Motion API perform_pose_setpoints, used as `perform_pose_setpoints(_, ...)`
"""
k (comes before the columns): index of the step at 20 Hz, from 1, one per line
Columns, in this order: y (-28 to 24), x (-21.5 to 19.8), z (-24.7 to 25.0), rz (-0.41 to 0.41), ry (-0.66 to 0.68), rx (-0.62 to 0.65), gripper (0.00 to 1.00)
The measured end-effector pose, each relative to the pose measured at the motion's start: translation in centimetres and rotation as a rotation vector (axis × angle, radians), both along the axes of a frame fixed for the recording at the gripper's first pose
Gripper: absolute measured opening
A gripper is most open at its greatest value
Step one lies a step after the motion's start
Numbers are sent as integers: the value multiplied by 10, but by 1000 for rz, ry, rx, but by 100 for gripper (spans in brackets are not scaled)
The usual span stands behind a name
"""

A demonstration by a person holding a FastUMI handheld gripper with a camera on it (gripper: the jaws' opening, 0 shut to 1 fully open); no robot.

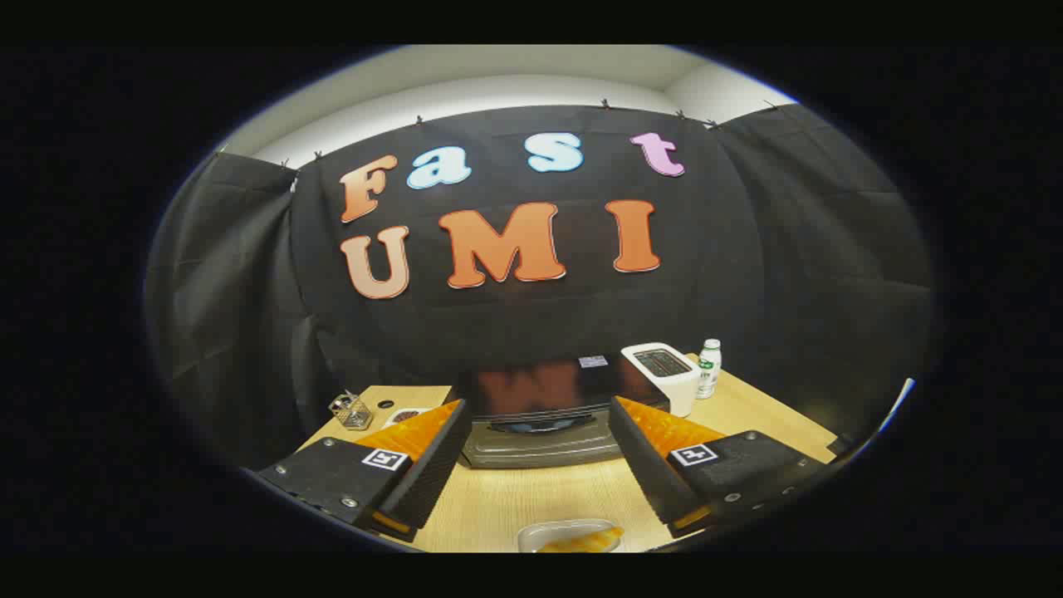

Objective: Open the toaster oven, put the food inside, and close the toaster oven door.

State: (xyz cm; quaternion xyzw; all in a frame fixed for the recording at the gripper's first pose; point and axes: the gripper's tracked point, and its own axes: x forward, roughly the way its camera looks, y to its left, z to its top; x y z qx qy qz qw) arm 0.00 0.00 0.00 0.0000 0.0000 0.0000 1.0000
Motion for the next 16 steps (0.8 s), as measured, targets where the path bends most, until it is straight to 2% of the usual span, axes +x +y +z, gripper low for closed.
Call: perform_pose_setpoints(16,-7,-5,-4,-14,4,-6,99)
